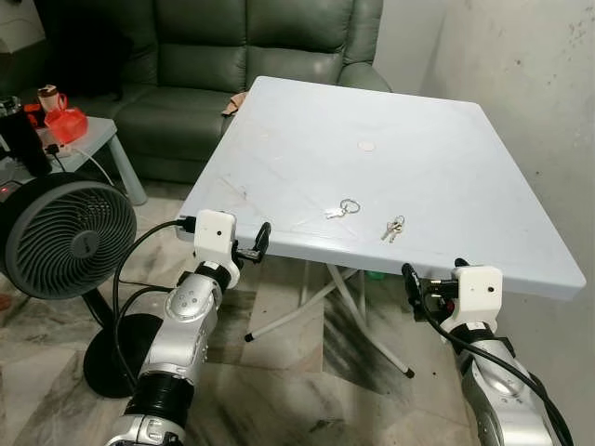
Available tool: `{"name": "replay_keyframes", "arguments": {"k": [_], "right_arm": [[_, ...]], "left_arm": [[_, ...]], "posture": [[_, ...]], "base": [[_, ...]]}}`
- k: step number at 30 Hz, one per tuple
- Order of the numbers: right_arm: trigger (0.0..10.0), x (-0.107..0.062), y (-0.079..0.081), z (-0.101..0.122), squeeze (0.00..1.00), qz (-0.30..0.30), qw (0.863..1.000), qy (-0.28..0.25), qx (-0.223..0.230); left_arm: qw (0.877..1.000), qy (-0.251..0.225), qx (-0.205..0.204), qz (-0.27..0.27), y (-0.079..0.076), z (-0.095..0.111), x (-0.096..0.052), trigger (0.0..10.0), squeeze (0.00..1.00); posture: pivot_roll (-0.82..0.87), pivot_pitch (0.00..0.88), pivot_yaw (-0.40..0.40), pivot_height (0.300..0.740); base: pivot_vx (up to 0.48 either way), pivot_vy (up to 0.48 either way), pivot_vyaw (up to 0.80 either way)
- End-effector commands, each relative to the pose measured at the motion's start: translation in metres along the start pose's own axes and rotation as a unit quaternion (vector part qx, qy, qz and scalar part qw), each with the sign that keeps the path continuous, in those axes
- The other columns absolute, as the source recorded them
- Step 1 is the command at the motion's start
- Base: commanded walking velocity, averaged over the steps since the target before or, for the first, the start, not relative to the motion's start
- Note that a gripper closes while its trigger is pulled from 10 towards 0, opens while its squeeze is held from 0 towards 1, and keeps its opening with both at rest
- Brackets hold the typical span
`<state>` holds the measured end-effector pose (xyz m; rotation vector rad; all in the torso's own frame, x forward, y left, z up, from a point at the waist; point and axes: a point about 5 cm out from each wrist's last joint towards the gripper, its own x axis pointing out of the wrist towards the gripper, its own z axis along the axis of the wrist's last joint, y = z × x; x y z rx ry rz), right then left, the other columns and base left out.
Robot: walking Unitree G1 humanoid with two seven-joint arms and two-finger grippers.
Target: Hang keys on a hook
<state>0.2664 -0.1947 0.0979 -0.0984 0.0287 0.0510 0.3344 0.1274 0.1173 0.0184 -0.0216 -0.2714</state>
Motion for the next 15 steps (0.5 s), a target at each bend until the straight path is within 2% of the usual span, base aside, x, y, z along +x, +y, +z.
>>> {"name": "replay_keyframes", "arguments": {"k": [1, 2, 6, 12, 15], "right_arm": [[10.0, 0.0022, 0.0005, 0.0009, 0.0, 0.004, 1.0, 0.001, -0.005], [10.0, 0.0025, 0.0016, 0.0015, 0.0, 0.011, 1.0, -0.003, -0.016], [10.0, 0.002, 0.0034, 0.0019, 0.0, 0.026, 1.0, -0.006, -0.001], [10.0, 0.0002, 0.0047, 0.0052, 0.0, 0.038, 0.999, -0.017, -0.023], [10.0, 0.0003, 0.0062, 0.003, 0.0, 0.04, 0.999, -0.01, -0.02]], "left_arm": [[1.0, -0.002, 0.005, -0.005, -0.0014, 0.0014, 0.0018, 10.0, 0.0], [1.0, -0.003, 0.006, -0.004, -0.0014, 0.0011, 0.0014, 10.0, 0.0], [1.0, -0.003, 0.009, -0.001, -0.0009, 0.0008, 0.0009, 10.0, 0.0], [1.0, -0.005, 0.013, 0.002, -0.0005, 0.0012, 0.0006, 10.0, 0.0], [1.0, -0.005, 0.015, 0.002, -0.0004, 0.0009, 0.0, 10.0, 0.0]], "posture": [[-0.03, 0.0, -0.045, 0.74], [-0.02, 0.0, -0.047, 0.74], [-0.02, 0.0, -0.048, 0.74], [-0.02, 0.0, -0.045, 0.74], [-0.02, 0.0, -0.044, 0.74]], "base": [[0.0, 0.0, 0.0], [0.0, 0.0, 0.0], [0.0, 0.0, 0.0], [0.0, 0.0, 0.0], [0.0, 0.0, 0.71]]}}
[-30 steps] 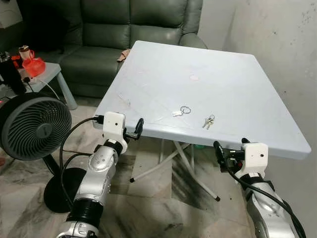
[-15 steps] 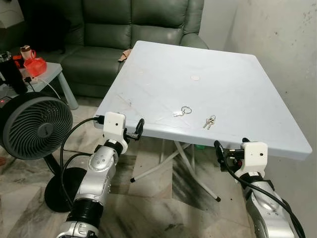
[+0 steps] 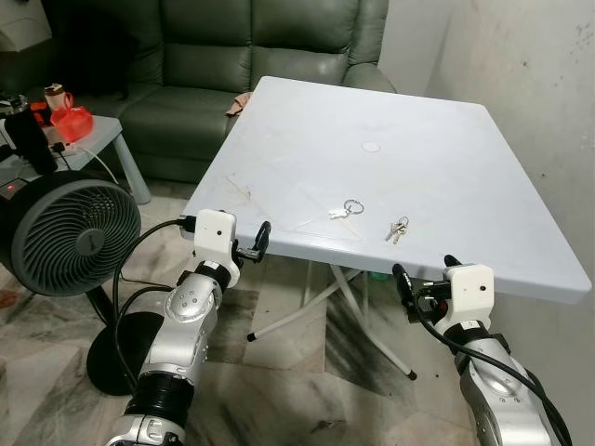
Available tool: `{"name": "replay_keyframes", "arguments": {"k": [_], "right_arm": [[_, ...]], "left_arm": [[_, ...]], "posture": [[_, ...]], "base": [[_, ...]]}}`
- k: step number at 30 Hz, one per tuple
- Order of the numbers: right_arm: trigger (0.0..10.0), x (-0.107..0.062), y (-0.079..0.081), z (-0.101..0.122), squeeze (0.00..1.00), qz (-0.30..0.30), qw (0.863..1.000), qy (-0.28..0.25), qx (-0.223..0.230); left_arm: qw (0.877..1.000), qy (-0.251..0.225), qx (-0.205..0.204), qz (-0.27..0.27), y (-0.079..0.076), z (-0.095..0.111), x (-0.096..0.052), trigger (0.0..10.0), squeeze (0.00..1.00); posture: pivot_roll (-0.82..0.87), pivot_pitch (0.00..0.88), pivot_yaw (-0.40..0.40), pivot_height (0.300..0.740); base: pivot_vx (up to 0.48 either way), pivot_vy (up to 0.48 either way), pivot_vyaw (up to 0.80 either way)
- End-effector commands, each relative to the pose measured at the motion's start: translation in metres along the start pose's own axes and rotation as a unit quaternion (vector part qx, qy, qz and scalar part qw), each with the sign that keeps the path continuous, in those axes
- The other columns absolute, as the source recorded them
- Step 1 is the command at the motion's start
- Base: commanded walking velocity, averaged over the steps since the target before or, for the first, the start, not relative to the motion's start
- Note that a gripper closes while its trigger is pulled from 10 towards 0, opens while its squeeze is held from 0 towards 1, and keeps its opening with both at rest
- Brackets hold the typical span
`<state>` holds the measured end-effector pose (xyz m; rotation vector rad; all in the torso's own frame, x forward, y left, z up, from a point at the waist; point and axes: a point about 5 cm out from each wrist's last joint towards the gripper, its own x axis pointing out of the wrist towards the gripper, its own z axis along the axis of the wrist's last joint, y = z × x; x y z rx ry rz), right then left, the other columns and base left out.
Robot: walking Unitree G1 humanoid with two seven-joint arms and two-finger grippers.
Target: Hang keys on a hook
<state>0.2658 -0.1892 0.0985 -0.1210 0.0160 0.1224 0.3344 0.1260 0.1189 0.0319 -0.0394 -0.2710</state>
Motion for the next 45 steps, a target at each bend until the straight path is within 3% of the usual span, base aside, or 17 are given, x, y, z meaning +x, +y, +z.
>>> {"name": "replay_keyframes", "arguments": {"k": [1, 8, 32, 42, 45], "right_arm": [[10.0, 0.0004, 0.0015, 0.0019, 0.0, 0.007, 1.0, -0.004, -0.004], [10.0, -0.0019, 0.0013, -0.0003, 0.0, 0.005, 1.0, -0.001, 0.013], [10.0, -0.0006, 0.0025, -0.0024, 0.0, 0.014, 1.0, 0.007, 0.0], [10.0, -0.0002, 0.0012, -0.0047, 0.0, 0.008, 1.0, 0.018, 0.0], [10.0, 0.0019, -0.0031, -0.0063, 0.0, -0.022, 0.999, 0.031, -0.005]], "left_arm": [[1.0, 0.003, 0.007, 0.001, 0.0009, -0.0009, -0.0006, 10.0, 0.0], [1.0, 0.002, 0.0, -0.006, 0.0013, -0.001, -0.0021, 10.0, 0.0], [1.0, -0.003, 0.006, -0.006, -0.0003, -0.0014, -0.005, 10.0, 0.0], [1.0, -0.021, 0.013, 0.006, -0.0012, 0.0024, -0.0057, 10.0, 0.0], [0.999, -0.032, 0.012, 0.004, -0.0004, 0.0049, -0.0065, 10.0, 0.0]], "posture": [[-0.02, 0.0, -0.044, 0.74], [-0.02, 0.0, -0.043, 0.74], [-0.01, 0.0, -0.054, 0.74], [0.0, 0.0, -0.059, 0.74], [0.0, 0.0, -0.06, 0.74]], "base": [[0.0, 0.0, 0.8], [0.0, 0.0, 0.34], [0.328, 0.0, 0.0], [0.0, 0.0, 0.0], [0.0, 0.0, 0.0]]}}
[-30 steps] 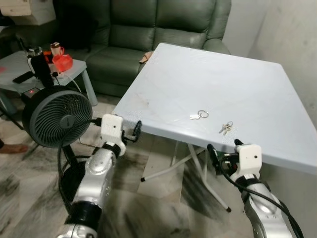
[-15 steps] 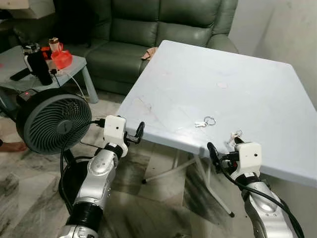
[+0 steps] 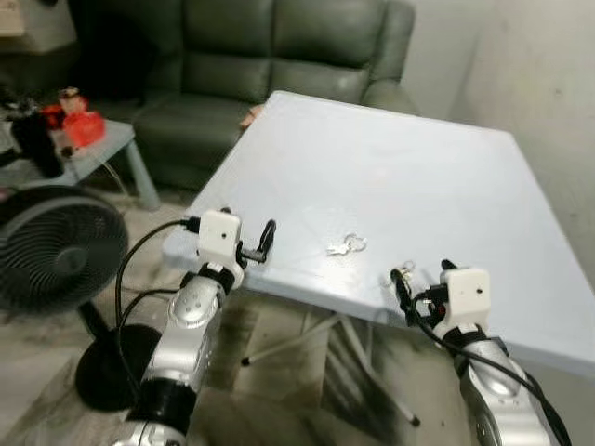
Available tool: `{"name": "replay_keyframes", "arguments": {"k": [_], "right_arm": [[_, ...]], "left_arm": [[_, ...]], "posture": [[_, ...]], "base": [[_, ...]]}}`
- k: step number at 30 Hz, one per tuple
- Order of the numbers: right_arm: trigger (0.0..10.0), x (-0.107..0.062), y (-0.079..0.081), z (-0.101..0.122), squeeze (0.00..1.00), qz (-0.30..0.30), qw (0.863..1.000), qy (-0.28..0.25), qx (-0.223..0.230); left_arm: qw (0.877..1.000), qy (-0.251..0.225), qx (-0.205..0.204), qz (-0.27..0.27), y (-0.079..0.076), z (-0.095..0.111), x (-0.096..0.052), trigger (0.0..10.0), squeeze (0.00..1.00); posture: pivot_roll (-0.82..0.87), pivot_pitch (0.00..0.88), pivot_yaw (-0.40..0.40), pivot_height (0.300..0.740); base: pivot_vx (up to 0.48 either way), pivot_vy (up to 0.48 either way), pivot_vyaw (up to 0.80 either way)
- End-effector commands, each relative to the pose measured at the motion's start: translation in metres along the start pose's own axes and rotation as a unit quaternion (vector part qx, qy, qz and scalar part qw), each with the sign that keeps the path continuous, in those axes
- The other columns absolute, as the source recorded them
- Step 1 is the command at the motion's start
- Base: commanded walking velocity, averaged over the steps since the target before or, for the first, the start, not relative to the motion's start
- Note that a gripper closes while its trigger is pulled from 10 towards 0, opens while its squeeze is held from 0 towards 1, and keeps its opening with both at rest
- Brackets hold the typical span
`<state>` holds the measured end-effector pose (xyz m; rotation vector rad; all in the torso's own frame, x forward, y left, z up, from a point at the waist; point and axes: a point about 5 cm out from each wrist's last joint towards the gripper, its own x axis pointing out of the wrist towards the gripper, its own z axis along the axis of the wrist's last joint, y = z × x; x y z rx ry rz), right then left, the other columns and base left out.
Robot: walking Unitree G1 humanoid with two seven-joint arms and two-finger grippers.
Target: Hang keys on a hook
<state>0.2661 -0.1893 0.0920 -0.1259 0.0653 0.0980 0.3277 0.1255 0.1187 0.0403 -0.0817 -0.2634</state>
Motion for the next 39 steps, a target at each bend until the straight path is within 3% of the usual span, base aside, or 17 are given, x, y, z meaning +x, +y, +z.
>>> {"name": "replay_keyframes", "arguments": {"k": [1, 6, 10, 19, 30, 39], "right_arm": [[10.0, 0.002, -0.004, 0.0, 0.0, -0.015, 1.0, 0.007, -0.003], [10.0, 0.007, -0.006, 0.0, 0.0, -0.032, 0.999, 0.032, 0.001], [10.0, 0.011, -0.007, -0.002, 0.0, -0.043, 0.997, 0.051, -0.025], [10.0, 0.027, -0.01, 0.007, 0.0, -0.039, 0.997, 0.052, -0.048], [10.0, 0.058, 0.001, 0.034, 0.0, -0.033, 0.998, 0.029, -0.043], [10.0, 0.072, 0.007, 0.043, 0.0, -0.03, 0.999, 0.026, -0.02]], "left_arm": [[1.0, -0.011, 0.004, 0.002, 0.003, 0.005, 0.0, 10.0, 0.0], [1.0, -0.014, 0.004, -0.015, 0.003, 0.005, -0.002, 10.0, 0.0], [0.999, -0.019, 0.01, -0.041, -0.002, 0.004, -0.006, 10.0, 0.0], [0.998, -0.022, 0.001, -0.066, -0.012, 0.003, -0.009, 10.0, 0.0], [0.992, -0.034, -0.008, -0.125, -0.031, 0.013, -0.015, 10.0, 0.0], [0.988, -0.034, -0.023, -0.148, -0.043, 0.019, -0.031, 10.0, 0.0]], "posture": [[0.0, 0.0, -0.06, 0.74], [0.01, 0.0, -0.064, 0.74], [0.01, 0.0, -0.064, 0.74], [0.01, 0.0, -0.075, 0.74], [0.04, 0.006, -0.099, 0.74], [0.07, 0.109, -0.123, 0.74]], "base": [[0.0, 0.0, 0.0], [0.0, 0.0, 0.0], [0.0, 0.0, 0.0], [0.0, 0.0, 0.0], [0.0, 0.0, 0.0], [0.0, 0.0, 0.0]]}}
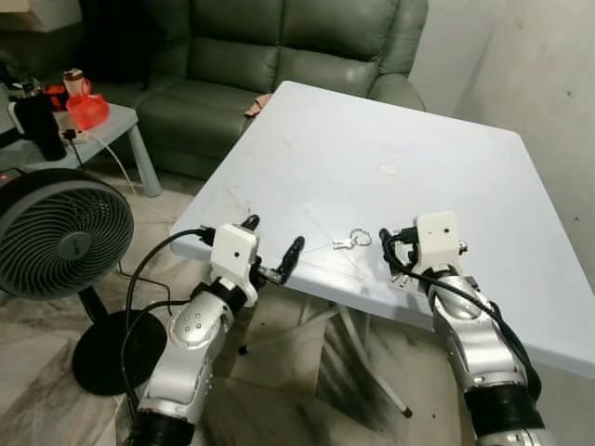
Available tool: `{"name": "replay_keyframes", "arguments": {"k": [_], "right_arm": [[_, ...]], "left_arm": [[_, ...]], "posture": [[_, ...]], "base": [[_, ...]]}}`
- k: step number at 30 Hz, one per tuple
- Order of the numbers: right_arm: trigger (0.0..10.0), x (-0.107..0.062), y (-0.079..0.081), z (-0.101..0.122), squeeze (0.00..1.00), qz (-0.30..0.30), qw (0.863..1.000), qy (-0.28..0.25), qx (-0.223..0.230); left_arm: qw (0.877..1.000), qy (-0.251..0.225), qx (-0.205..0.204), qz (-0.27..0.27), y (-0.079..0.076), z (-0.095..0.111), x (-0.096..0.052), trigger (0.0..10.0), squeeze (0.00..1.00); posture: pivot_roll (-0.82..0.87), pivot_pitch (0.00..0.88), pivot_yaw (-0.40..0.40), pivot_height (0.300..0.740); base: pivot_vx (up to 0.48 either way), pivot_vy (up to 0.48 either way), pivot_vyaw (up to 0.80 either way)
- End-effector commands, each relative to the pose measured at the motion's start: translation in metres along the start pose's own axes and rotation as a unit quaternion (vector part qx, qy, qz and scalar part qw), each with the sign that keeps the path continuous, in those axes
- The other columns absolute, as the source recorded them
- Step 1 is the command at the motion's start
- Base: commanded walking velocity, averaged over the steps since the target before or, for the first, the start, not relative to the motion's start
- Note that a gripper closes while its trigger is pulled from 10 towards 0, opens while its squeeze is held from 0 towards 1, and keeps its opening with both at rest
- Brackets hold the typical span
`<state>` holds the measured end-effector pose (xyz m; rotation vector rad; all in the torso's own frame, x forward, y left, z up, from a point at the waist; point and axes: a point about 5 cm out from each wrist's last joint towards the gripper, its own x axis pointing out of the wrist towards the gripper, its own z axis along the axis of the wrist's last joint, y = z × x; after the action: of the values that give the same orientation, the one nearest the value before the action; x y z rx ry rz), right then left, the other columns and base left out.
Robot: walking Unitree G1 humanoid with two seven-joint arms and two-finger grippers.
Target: Hang keys on a hook
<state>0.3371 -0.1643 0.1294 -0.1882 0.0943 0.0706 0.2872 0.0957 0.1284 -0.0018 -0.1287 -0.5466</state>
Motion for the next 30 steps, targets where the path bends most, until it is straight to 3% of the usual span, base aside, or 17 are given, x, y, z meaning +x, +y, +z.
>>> {"name": "replay_keyframes", "arguments": {"k": [1, 13, 25, 27, 28, 29, 30], "right_arm": [[10.0, 0.003, -0.005, -0.001, 0.0, -0.02, 1.0, 0.013, 0.018], [10.0, 0.014, 0.0, -0.006, 0.0, -0.065, 0.996, 0.048, 0.041], [10.0, 0.01, 0.002, -0.022, 0.0, -0.085, 0.991, 0.077, 0.065], [7.5, 0.009, 0.002, -0.024, 0.0, -0.096, 0.989, 0.082, 0.074], [7.5, 0.009, 0.002, -0.024, 0.0, -0.097, 0.989, 0.082, 0.075], [5.3, 0.009, 0.002, -0.024, 0.0, -0.096, 0.989, 0.084, 0.076], [5.2, 0.009, 0.002, -0.025, 0.0, -0.098, 0.988, 0.087, 0.079]], "left_arm": [[1.0, -0.002, -0.002, -0.011, -0.007, 0.004, -0.003, 10.0, 0.0], [1.0, 0.015, -0.008, -0.018, -0.018, 0.007, -0.013, 10.0, 0.0], [1.0, 0.023, -0.007, -0.005, -0.018, 0.008, -0.02, 10.0, 0.0], [1.0, 0.026, -0.009, 0.001, -0.018, 0.008, -0.022, 10.0, 0.0], [1.0, 0.027, -0.01, 0.002, -0.019, 0.008, -0.023, 10.0, 0.0], [1.0, 0.027, -0.01, 0.003, -0.019, 0.008, -0.023, 10.0, 0.0], [1.0, 0.027, -0.011, 0.004, -0.019, 0.008, -0.023, 10.0, 0.0]], "posture": [[0.07, 0.12, -0.125, 0.74], [0.09, 0.166, -0.126, 0.74], [0.11, 0.161, -0.132, 0.74], [0.11, 0.161, -0.132, 0.74], [0.11, 0.161, -0.132, 0.74], [0.11, 0.16, -0.133, 0.74], [0.11, 0.16, -0.133, 0.74]], "base": [[0.0, 0.0, 0.0], [0.0, 0.0, 0.0], [0.0, 0.0, 0.0], [0.0, 0.0, 0.0], [0.0, 0.0, 0.0], [0.0, 0.0, 0.0], [0.0, 0.0, 0.0]]}}
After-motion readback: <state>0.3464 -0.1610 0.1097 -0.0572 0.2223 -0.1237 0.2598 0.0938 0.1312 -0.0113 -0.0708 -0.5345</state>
